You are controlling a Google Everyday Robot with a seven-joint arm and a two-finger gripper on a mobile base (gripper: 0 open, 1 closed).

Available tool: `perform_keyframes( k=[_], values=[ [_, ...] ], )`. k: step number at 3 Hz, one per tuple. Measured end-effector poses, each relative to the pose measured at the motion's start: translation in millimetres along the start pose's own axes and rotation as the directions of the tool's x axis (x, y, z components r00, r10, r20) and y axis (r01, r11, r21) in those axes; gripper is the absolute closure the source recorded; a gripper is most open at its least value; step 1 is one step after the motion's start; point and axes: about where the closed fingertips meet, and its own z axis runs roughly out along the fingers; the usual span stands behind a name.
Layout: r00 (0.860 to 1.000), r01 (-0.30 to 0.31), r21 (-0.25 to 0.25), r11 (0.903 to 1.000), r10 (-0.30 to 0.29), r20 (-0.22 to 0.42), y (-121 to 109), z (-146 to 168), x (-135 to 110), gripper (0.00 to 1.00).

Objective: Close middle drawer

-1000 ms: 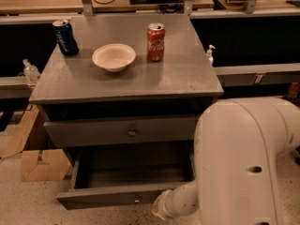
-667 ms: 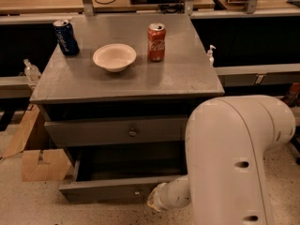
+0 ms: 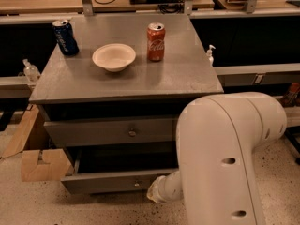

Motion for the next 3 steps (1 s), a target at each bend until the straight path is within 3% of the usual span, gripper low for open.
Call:
perform_keyframes(
  k=[1, 3],
  values=[
    [1.000, 0.000, 0.000, 1.0000, 0.000, 0.000, 0.0, 0.0, 0.0, 1.00],
    [1.000, 0.031, 0.030, 0.9991, -0.030, -0.008, -33.4, 5.7, -0.9, 1.00]
  ],
)
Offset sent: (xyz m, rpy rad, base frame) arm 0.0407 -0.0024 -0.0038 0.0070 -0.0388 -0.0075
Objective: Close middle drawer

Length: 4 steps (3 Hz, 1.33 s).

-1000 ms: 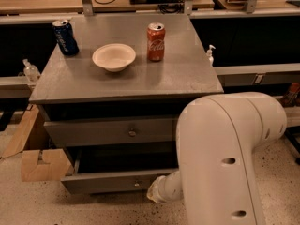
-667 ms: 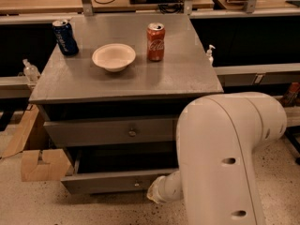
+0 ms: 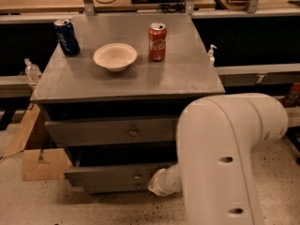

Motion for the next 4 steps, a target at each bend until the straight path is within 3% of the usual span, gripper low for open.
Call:
perform_keyframes(
  k=[1, 3, 4],
  values=[
    [1.000, 0.006, 0.019, 0.9998, -0.006, -0.003, -25.9, 2.6, 0.6, 1.00],
    [1.000, 0.004, 0.032, 0.9995, -0.004, -0.008, -53.8, 9.0, 7.4, 1.00],
    [0.999, -0.033, 0.064, 0.9974, 0.034, -0.014, -96.3, 14.4, 20.9, 1.00]
  ],
)
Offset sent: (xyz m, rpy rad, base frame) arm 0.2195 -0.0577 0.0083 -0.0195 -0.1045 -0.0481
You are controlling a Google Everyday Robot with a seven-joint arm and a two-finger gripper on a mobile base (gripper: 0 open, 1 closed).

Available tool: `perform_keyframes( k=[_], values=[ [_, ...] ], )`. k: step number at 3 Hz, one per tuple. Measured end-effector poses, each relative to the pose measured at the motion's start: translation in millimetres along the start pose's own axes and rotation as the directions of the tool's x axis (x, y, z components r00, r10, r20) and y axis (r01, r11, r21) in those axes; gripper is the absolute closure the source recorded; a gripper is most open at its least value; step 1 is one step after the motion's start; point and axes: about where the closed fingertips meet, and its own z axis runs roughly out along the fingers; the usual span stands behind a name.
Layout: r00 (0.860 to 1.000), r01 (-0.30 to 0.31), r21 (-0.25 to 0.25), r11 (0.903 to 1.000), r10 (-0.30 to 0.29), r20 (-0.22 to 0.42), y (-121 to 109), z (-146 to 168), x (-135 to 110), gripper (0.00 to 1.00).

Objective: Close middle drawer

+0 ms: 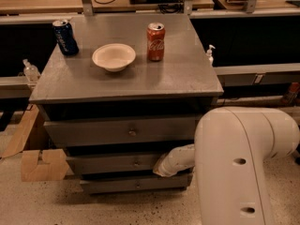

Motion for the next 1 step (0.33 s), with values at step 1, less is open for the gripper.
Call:
perform_keyframes(
  k=[1],
  values=[
    [1.000, -0.003, 0.003, 1.0000, 0.003, 0.000, 3.9, -2.2, 1.7, 1.00]
  ],
)
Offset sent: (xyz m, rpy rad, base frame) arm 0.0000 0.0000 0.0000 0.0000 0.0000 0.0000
